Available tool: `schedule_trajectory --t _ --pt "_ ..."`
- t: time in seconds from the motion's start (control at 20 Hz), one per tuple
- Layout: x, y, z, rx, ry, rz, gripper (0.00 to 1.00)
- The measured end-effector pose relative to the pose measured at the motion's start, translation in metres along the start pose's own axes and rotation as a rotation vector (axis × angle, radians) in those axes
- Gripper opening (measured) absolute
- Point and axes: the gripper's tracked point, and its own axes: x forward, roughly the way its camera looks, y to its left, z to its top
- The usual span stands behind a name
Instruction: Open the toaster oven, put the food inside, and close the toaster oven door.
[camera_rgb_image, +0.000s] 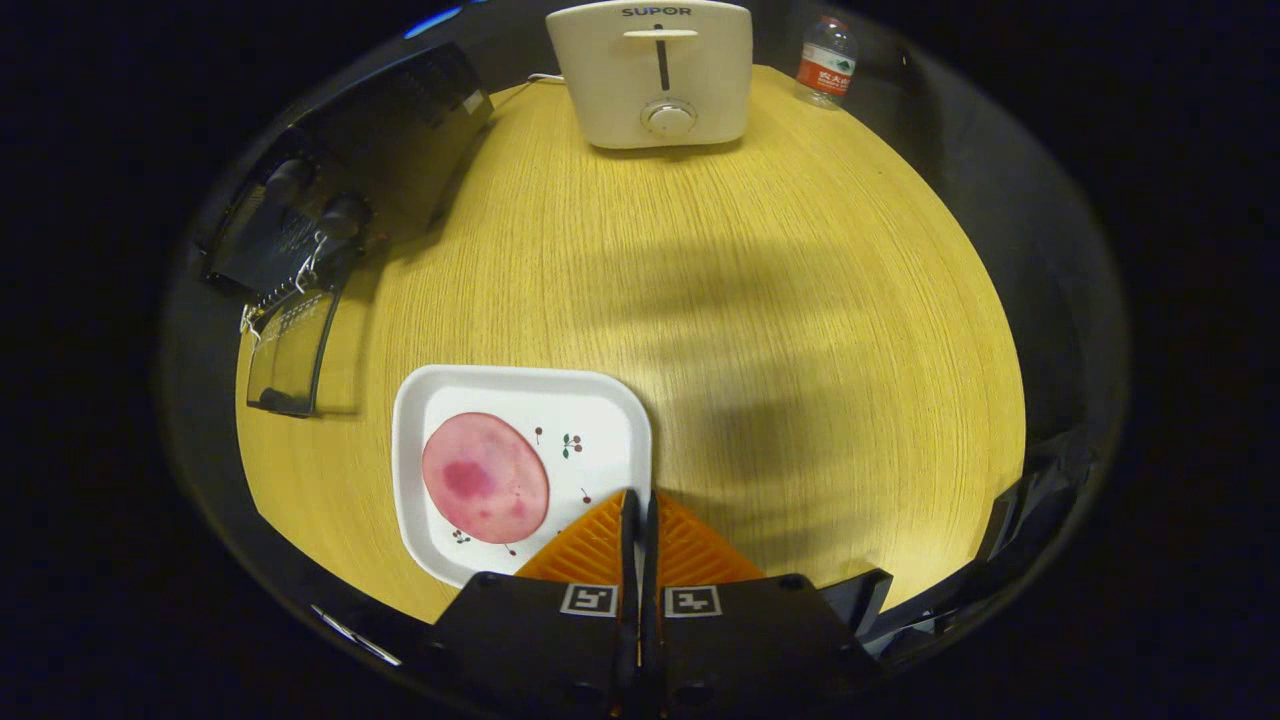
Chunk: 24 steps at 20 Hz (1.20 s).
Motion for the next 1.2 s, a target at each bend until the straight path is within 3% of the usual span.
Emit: schedule_trajectory --t 0.25,0.5,0.85,1.2 --pt "0.003 0.0 -0.001 0.016 0.026 0.062 0.02" --pt "0.0 0.0 -0.005 0.126 0.02 0.126 0.02" --pt "-0.029 0.003 -0.011 0.358 -0.029 0.297 0.02" --pt "-0.063 -0.003 -0.011 0.462 -0.114 0.373 0.02"
